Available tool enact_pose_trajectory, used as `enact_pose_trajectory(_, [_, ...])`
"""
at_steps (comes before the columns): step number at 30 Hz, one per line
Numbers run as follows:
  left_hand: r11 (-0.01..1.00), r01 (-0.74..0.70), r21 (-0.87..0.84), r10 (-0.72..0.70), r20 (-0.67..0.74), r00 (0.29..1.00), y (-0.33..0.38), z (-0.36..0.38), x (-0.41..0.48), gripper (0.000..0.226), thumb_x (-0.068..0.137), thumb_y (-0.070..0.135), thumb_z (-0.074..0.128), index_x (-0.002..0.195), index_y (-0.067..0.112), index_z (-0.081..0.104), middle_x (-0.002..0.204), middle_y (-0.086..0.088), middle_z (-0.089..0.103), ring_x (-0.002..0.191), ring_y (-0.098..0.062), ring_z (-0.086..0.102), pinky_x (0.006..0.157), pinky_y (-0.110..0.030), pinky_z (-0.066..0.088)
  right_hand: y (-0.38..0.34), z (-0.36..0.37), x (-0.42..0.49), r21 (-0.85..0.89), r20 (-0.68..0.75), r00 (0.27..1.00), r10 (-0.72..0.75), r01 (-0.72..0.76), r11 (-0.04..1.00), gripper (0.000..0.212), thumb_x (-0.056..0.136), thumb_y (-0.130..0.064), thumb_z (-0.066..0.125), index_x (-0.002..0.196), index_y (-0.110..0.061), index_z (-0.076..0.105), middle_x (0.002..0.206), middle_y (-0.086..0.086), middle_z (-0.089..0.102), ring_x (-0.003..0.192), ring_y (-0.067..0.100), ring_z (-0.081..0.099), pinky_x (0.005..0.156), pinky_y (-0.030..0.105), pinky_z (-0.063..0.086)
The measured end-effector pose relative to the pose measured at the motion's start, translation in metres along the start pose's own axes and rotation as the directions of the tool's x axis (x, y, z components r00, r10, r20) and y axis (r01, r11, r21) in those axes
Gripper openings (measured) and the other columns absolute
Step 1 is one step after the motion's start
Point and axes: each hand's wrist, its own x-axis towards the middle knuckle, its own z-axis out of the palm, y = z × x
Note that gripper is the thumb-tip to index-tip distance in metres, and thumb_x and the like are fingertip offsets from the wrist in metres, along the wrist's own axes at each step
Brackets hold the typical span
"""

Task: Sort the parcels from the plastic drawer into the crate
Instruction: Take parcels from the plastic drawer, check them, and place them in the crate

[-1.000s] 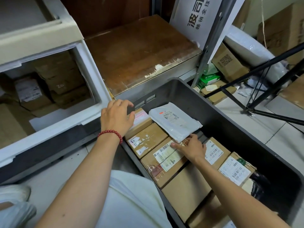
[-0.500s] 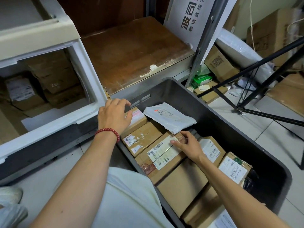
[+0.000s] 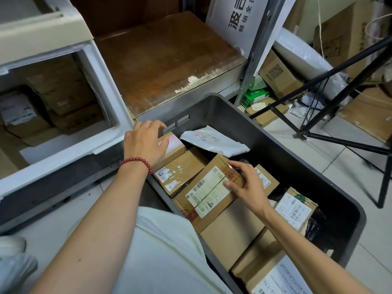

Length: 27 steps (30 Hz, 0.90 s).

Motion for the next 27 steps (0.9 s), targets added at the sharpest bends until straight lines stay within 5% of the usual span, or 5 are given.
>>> enact_pose_trajectory(8, [1.0,0.003,-0.008,-0.003,-0.01,1.0,0.0,-0.003,-0.005,0.033,0.094,0.035,0.053,0.124,0.023,0.053,0.124,-0.002,0.058,0.119,-0.024,0.047,0.092,-0.042,0.043,-0.007,-0.018,-0.024,0.064,0.078,0.983,-0.166,0.161,0.985,0.05,0.079,-0.033,0.075,0.122,-0.046,0.054,0.123,-0.019,0.052,0.117,0.005,0.05,0.097,0.03,0.046])
enact_pose_trajectory(16, [1.0,-0.02,0.019,0.02,-0.006,1.0,0.003,-0.004,-0.009,0.033,0.094,0.036,0.053,0.125,0.023,0.052,0.123,-0.001,0.057,0.119,-0.022,0.047,0.091,-0.041,0.043,0.015,0.009,0.033,-0.105,0.156,0.961,0.228,-0.213,0.971,0.048,0.095,-0.038,0.056,0.14,-0.027,0.044,0.139,0.001,0.052,0.125,0.023,0.05,0.104,0.033,0.04])
enact_pose_trajectory(23, [0.999,-0.017,0.045,0.017,-0.007,1.0,-0.003,-0.003,-0.011,0.032,0.094,0.038,0.052,0.123,0.025,0.052,0.119,0.002,0.06,0.114,-0.021,0.05,0.088,-0.04,0.042,0.014,0.003,0.044,-0.141,0.273,0.928,0.254,-0.222,0.965,0.061,0.089,-0.047,0.061,0.143,-0.028,0.04,0.141,0.005,0.046,0.131,0.024,0.043,0.11,0.045,0.036])
enact_pose_trajectory(27, [0.996,-0.005,0.085,0.004,0.007,1.0,-0.014,-0.007,-0.017,0.033,0.093,0.04,0.052,0.123,0.027,0.052,0.117,0.004,0.062,0.111,-0.021,0.053,0.089,-0.04,0.042,0.001,0.004,0.04,-0.42,0.143,0.961,0.238,-0.159,0.894,0.075,0.082,-0.054,0.066,0.145,-0.032,0.032,0.145,0.002,0.04,0.133,0.023,0.037,0.112,0.049,0.03])
